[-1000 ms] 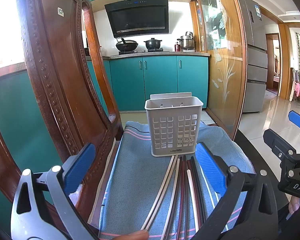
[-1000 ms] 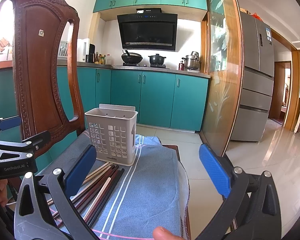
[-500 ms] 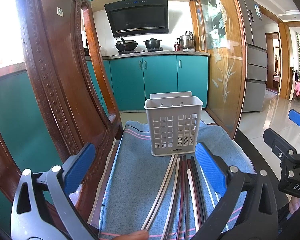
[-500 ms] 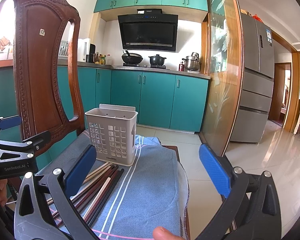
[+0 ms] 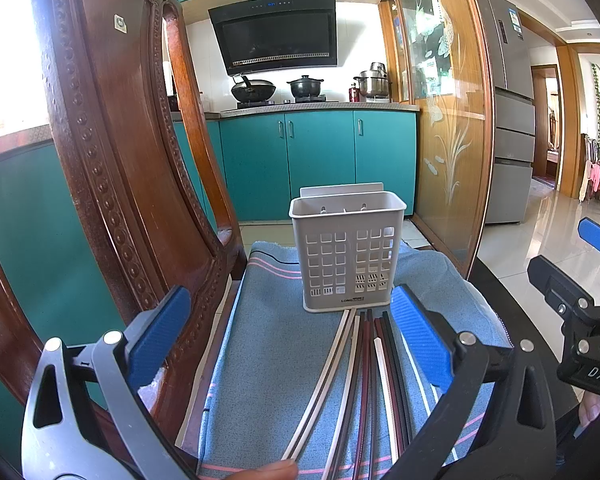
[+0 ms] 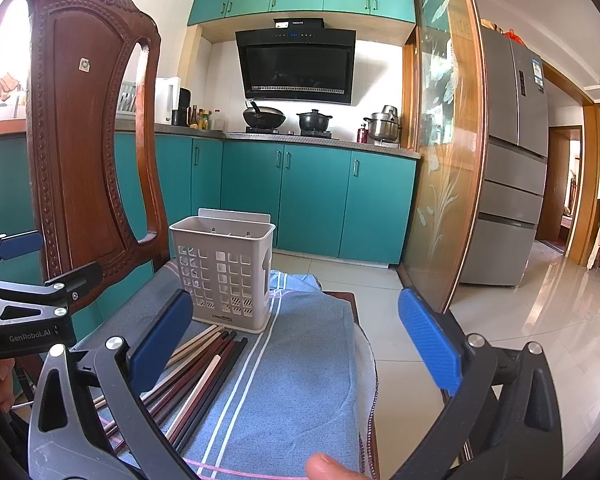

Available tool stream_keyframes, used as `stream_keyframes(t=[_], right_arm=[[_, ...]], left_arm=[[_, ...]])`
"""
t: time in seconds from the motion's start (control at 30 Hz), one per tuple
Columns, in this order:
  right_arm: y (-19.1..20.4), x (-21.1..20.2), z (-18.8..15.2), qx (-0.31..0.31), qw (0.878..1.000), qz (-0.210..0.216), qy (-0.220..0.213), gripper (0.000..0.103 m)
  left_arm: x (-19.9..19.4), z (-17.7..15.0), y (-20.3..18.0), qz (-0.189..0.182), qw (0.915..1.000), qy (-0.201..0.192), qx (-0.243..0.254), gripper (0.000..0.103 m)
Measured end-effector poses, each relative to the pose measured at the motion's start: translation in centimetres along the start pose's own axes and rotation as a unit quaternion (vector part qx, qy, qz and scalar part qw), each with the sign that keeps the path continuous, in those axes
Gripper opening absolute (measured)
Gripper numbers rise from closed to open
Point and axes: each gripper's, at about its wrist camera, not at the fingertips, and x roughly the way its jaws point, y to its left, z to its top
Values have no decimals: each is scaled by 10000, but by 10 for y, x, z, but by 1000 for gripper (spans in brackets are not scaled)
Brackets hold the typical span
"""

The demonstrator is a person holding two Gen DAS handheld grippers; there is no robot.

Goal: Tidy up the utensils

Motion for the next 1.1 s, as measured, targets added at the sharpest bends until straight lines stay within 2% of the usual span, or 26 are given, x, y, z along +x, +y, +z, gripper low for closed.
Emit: stream_keyframes(t=[0.4, 0.5, 0.53, 0.6, 0.77, 0.87, 0.93, 1.0, 1.03, 1.07, 1.1], right_arm=[[-1, -2, 0, -33, 10000, -19, -69, 100], [-3, 3, -2, 95, 9998, 183, -15, 100], [-4, 6, -3, 113, 9997, 227, 66, 100], [1, 19, -8, -140, 9978, 342, 550, 100], [14, 44, -23, -419, 9918, 167, 1196, 100], [20, 76, -33, -119, 9748, 727, 2107, 100], [29, 95, -42, 9, 9586, 1087, 2633, 93], [43, 112, -51, 48, 9422, 1352, 3066, 79], [51, 122, -57, 0, 9327, 1417, 3315, 77], [57, 127, -62, -53, 9274, 1453, 3446, 71], [66, 138, -71, -169, 9163, 1449, 3729, 62]], left_arm=[[2, -2, 0, 6, 10000, 12, 13, 100], [2, -2, 1, 5, 10000, 21, 12, 100], [3, -2, 1, 9, 10000, 26, 14, 100], [4, -3, 1, 38, 10000, 61, 28, 100], [15, -7, 3, 220, 9988, 431, 94, 100], [22, -10, 9, 236, 9975, 663, 42, 100], [23, -11, 14, 141, 9972, 727, -45, 99], [25, -12, 17, 76, 9968, 790, -81, 91], [26, -12, 17, 57, 9964, 838, -82, 83], [28, -14, 18, 46, 9958, 915, -88, 76], [30, -15, 19, 40, 9949, 999, -100, 73]])
